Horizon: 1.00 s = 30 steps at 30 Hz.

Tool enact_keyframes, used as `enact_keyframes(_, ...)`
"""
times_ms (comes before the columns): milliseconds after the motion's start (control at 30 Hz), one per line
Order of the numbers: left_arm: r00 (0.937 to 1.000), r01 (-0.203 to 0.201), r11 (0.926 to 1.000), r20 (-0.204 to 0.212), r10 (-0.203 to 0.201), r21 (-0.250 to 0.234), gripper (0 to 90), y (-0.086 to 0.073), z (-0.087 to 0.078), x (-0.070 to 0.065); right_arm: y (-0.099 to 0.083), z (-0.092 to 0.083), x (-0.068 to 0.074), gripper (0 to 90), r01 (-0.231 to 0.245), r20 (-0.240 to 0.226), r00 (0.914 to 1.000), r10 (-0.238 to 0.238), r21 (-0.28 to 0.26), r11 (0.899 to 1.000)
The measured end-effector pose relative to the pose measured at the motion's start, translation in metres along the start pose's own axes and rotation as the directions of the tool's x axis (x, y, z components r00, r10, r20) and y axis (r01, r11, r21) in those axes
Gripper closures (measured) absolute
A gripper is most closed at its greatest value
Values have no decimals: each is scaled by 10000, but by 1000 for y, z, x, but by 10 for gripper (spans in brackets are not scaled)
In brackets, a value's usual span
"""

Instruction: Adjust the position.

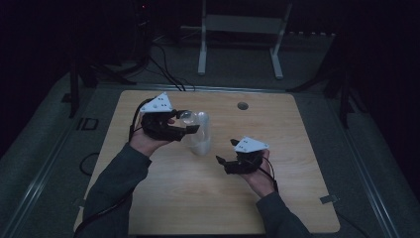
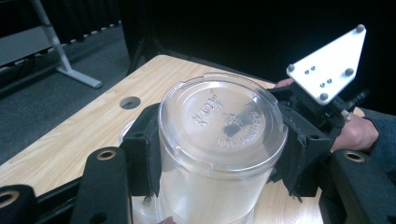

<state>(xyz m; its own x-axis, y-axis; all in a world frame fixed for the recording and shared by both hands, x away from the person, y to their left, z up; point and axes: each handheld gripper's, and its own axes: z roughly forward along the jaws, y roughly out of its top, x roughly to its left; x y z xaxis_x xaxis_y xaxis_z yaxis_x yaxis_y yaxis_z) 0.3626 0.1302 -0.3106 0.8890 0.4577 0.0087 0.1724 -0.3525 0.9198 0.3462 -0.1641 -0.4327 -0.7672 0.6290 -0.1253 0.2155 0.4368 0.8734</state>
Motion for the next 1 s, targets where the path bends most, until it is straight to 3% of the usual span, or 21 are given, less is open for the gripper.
enact_keyframes(300,9996,247,9994,112,-244,-235,410,-14,-2,-1,3,-3,0,230,-425,-630,9972,400,-397,9983)
enact_keyframes(567,9984,468,9988,336,-463,-131,411,-25,3,1,8,-2,1,252,-462,-993,9942,401,-595,9972)
enact_keyframes(1000,9942,1016,9938,399,-999,-441,410,-43,4,4,14,-3,4,273,-708,-1499,9873,521,-1226,9899)
